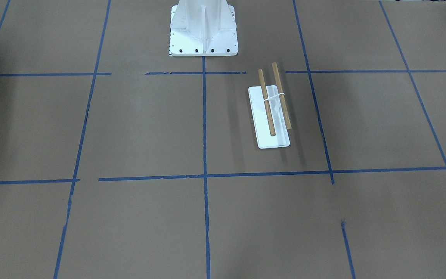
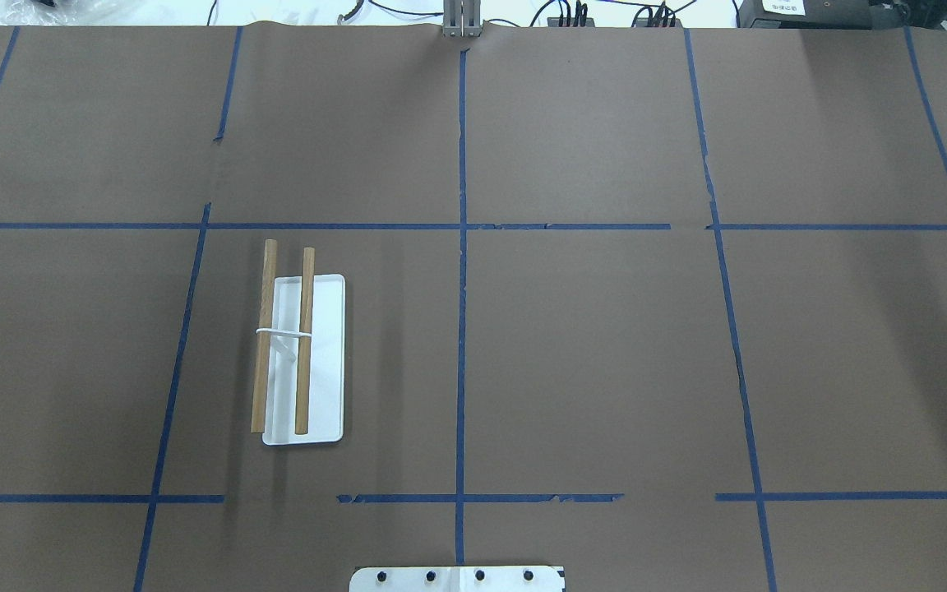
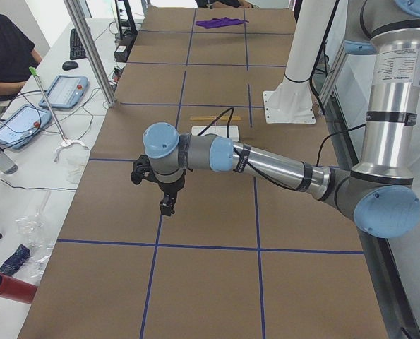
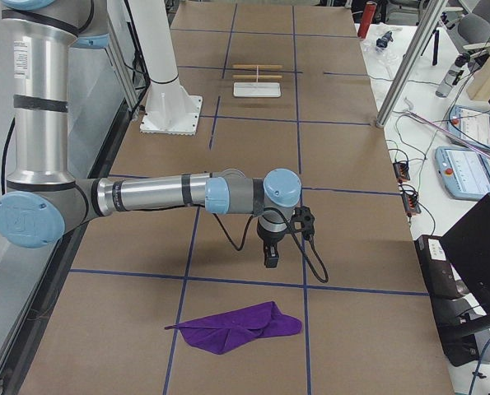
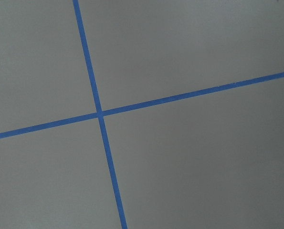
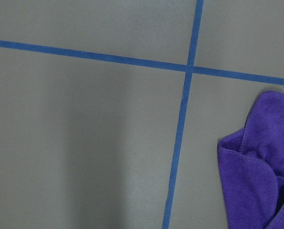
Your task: Hang towel on rack
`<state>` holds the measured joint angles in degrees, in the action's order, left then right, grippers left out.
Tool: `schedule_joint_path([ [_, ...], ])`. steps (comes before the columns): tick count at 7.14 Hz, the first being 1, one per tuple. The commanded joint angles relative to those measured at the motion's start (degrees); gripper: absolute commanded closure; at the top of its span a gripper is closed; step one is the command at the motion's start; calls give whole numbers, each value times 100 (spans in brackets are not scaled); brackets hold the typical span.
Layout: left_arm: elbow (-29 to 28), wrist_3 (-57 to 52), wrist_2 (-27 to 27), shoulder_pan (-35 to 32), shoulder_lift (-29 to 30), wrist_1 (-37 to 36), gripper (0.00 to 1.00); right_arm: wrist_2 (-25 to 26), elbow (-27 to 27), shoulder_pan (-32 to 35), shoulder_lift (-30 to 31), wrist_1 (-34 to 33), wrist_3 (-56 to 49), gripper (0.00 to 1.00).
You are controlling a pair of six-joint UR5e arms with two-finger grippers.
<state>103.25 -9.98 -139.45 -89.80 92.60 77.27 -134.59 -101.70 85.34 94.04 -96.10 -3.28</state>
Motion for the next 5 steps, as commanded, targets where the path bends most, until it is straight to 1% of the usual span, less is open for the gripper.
schedule_joint_path([
  [1,-93,-21,-203,6,12,51,0,-15,-26,-44,-26,335,11,0],
  [2,-85,-21,-240,6,4,182,0,-146,70,-53,9,355,3,0],
  [3,-59,-13,-249,6,4,218,0,-373,236,-148,87,546,-15,0],
  [4,-120,-30,-258,6,4,297,0,-280,777,-167,193,975,-32,0],
  [5,-86,-4,-258,6,4,533,0,8,1261,-167,324,1893,-15,0],
])
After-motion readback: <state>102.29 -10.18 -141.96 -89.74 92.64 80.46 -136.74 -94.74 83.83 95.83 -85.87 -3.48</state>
